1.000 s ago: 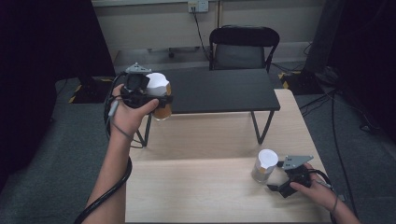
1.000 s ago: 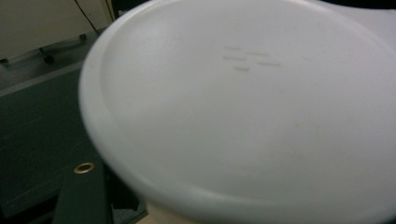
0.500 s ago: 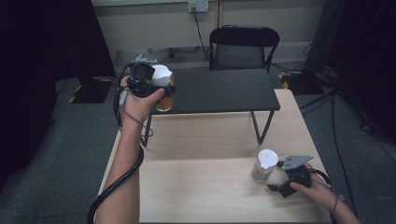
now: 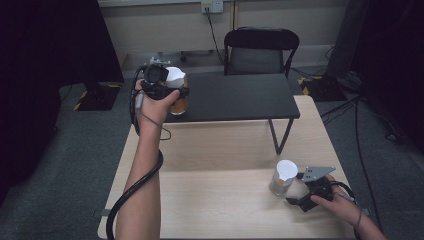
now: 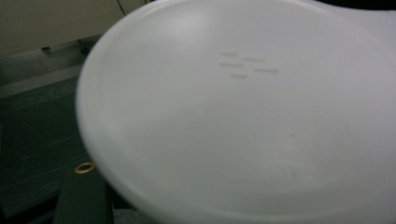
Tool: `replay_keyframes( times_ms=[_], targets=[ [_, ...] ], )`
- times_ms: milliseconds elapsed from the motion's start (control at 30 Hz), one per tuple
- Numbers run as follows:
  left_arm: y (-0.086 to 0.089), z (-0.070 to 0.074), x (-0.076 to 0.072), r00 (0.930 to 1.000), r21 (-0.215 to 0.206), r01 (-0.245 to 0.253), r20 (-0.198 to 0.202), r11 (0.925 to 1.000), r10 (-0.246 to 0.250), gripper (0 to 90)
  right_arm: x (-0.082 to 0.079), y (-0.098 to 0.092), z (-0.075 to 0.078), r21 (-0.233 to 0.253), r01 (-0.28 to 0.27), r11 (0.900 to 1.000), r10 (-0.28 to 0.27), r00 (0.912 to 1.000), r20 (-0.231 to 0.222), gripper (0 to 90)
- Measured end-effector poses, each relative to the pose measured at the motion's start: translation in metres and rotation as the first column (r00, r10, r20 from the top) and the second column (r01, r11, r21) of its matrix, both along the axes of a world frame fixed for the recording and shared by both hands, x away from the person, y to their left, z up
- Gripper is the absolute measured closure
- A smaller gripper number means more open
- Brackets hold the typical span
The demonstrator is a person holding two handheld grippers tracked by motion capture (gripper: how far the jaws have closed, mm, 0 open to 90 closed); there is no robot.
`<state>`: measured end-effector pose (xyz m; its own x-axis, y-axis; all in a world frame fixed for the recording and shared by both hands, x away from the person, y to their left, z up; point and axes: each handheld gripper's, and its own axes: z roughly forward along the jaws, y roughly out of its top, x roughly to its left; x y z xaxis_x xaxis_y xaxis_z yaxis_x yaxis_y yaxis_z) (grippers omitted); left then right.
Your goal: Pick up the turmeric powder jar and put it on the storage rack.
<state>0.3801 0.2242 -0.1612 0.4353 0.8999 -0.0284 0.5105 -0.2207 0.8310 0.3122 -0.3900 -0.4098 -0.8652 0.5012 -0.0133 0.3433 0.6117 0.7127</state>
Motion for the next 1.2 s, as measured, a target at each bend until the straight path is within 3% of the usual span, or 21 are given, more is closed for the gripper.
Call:
replay_keyframes(
  times_ms=[300,667,1200],
  targets=[
    [-0.006,-0.008,0.007,0.9997,0.003,-0.024,-0.003,0.9997,0.024,30.4,0.000,0.000,0.000,0.000,0.000,1.000,0.000,1.0000,0.000,0.0],
    [-0.006,-0.014,0.003,0.9993,-0.009,-0.028,0.023,0.9996,0.028,30.1,0.000,0.000,0.000,0.000,0.000,1.000,0.000,1.0000,0.000,0.0],
    [-0.003,-0.015,0.002,0.9993,-0.028,-0.029,0.022,0.9992,0.030,26.9,0.000,0.000,0.000,0.000,0.000,1.000,0.000,1.0000,0.000,0.0]
  ],
)
